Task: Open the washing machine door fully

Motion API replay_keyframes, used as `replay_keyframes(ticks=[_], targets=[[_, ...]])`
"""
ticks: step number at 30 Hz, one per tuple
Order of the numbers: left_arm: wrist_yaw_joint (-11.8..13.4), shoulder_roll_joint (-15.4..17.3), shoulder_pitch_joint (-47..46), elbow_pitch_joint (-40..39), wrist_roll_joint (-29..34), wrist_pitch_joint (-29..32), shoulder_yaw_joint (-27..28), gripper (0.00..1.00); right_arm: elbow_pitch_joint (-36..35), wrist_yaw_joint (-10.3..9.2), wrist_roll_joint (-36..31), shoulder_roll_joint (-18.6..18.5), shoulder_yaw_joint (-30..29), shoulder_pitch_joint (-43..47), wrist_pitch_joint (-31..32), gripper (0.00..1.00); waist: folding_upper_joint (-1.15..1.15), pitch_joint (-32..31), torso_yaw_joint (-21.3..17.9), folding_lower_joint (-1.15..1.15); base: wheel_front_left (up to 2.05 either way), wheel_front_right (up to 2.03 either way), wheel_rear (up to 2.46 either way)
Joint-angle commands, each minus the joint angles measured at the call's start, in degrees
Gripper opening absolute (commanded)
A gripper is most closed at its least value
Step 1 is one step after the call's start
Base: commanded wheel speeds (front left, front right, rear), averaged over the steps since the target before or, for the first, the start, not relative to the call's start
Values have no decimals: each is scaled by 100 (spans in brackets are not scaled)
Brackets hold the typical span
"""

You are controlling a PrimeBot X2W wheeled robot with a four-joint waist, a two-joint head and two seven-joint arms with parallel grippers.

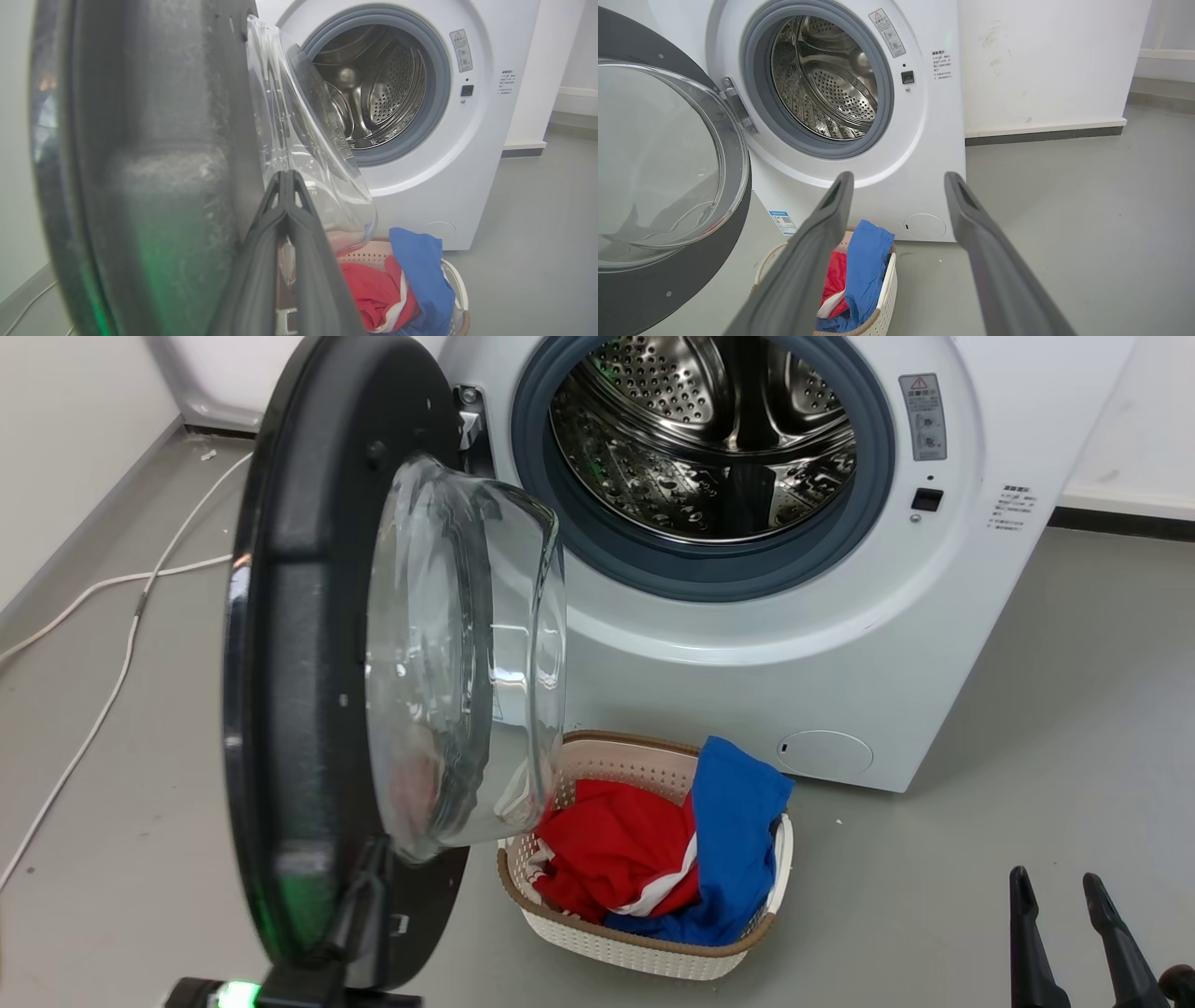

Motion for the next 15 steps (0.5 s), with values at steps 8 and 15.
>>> replay_keyframes(ticks=[8,15], targets=[[-24,238,-17,69,-96,14,635,0,-2,1,19,8,24,17,-14,100,0,47,76,0,0,0,0],[-45,348,-85,192,-201,14,1100,0,-36,1,-19,8,31,-39,-13,100,0,124,42,0,0,0,0]])
